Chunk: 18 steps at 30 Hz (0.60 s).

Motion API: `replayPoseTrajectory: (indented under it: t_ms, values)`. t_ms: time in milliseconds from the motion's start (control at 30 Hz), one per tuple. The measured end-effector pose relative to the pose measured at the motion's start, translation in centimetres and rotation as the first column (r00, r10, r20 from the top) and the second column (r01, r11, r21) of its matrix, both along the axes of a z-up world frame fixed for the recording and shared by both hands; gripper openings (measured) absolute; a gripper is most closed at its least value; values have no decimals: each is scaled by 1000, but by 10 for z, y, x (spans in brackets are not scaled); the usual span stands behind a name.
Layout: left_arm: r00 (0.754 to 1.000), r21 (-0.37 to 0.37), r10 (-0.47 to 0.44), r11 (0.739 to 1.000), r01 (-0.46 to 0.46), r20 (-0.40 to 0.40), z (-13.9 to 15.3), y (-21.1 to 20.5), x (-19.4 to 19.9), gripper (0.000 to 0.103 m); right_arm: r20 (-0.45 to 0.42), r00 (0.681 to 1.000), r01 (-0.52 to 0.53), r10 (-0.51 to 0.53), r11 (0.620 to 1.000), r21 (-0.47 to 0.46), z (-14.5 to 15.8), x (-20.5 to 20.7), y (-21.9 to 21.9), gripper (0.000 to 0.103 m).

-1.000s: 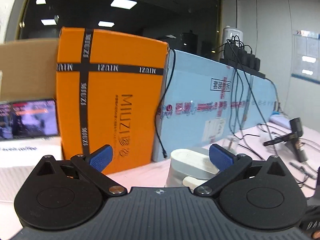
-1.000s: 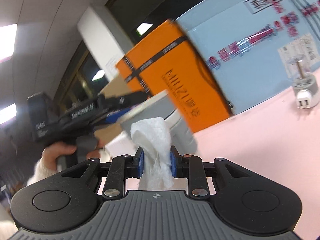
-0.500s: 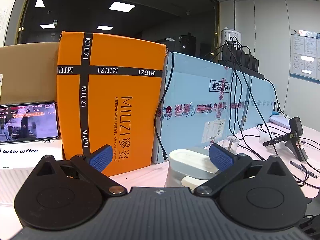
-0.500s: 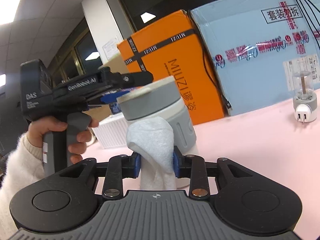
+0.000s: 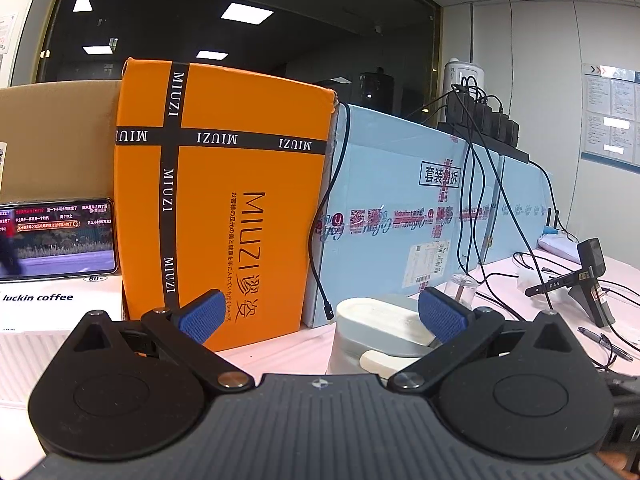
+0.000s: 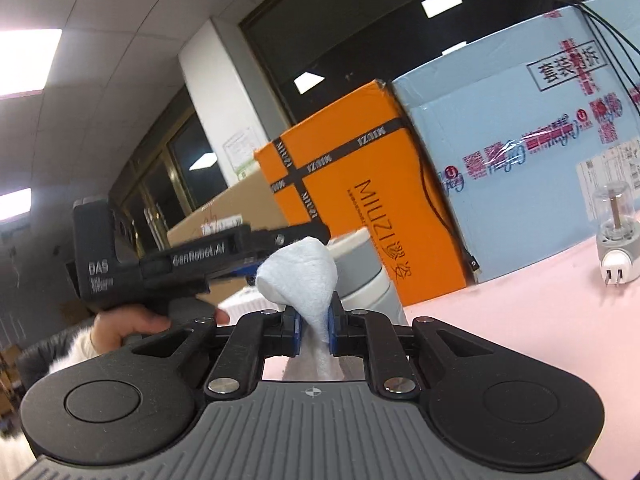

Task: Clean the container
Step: 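Move the left tool back to the mug while the right tool holds the tissue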

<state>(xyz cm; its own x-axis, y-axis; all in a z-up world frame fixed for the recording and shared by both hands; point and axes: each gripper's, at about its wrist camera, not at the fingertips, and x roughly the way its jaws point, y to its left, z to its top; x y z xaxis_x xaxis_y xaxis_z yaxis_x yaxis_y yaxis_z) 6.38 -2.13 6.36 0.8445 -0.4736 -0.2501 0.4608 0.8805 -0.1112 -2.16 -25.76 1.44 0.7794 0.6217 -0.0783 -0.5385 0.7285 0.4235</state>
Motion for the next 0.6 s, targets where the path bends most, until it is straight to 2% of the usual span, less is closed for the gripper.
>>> replayPoseTrajectory:
  t_ms: [233,300,400,500,600]
  values:
    - [1000,0,-18,1000,18,0,0,-2,-1,103,-97,995,-15,0,988,-154,-17,3,13,11]
    - [1000,3,-19,1000,19,2,0,-3,-1,103,-141,990,-17,-9,983,-182,-22,7,16,11]
    - [1000,2,-16,1000,16,0,0,-3,-1,103,-155,988,-14,-20,976,-216,-22,8,21,11]
    - [1000,2,-6,1000,6,4,0,-2,-1,103,-132,991,-7,-28,967,-254,-17,5,25,11]
    - [1000,1,-10,1000,10,4,0,-2,-1,103,-79,997,7,-25,976,-219,-4,-1,21,11]
